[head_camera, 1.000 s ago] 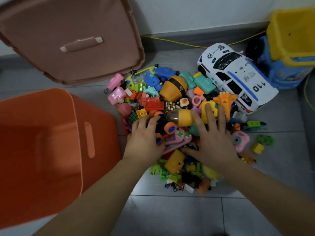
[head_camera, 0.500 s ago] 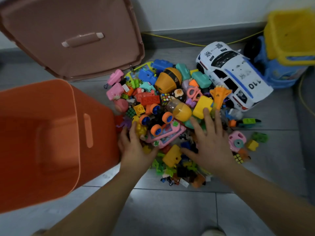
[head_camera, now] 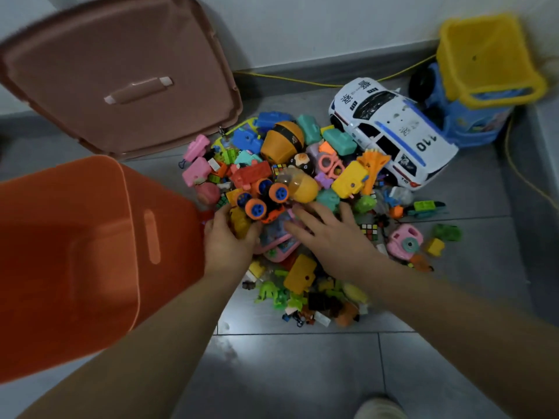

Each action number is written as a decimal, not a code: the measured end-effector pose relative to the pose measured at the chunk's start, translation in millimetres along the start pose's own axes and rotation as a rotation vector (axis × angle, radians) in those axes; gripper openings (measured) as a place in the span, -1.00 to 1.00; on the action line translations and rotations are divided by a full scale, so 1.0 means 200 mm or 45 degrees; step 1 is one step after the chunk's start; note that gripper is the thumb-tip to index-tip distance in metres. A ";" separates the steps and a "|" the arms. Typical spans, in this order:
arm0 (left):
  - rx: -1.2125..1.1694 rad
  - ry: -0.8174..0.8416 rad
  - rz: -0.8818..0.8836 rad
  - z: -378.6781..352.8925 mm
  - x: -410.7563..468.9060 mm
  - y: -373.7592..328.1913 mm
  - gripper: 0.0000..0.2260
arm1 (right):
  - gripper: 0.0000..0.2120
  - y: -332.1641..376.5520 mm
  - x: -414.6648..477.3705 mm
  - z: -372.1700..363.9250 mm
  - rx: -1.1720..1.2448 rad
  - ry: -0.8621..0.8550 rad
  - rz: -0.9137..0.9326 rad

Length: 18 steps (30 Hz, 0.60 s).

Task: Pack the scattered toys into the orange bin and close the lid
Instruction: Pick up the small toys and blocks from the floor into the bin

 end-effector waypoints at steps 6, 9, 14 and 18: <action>-0.109 0.079 0.087 -0.03 -0.05 0.03 -0.25 | -0.38 -0.03 0.15 0.04 -0.088 -0.012 0.090; -0.063 0.005 0.076 -0.04 -0.14 0.05 -0.21 | -0.60 -0.03 0.16 0.03 -0.109 -0.072 0.128; 0.362 -0.087 -0.649 -0.06 -0.26 0.05 -0.56 | -0.65 -0.01 0.11 0.00 0.031 -0.039 0.129; 0.535 0.180 -0.609 -0.11 -0.26 0.08 -0.54 | -0.62 0.01 0.11 0.01 0.068 0.023 0.128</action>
Point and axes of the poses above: each hand's wrist, its own x-axis towards the middle knuckle, its own z-axis out of the back of the hand, y = z × x, the point moved 3 cm from there along x, towards the middle knuckle, and after that the axes turned 7 degrees about z, right-handed, at the moved point
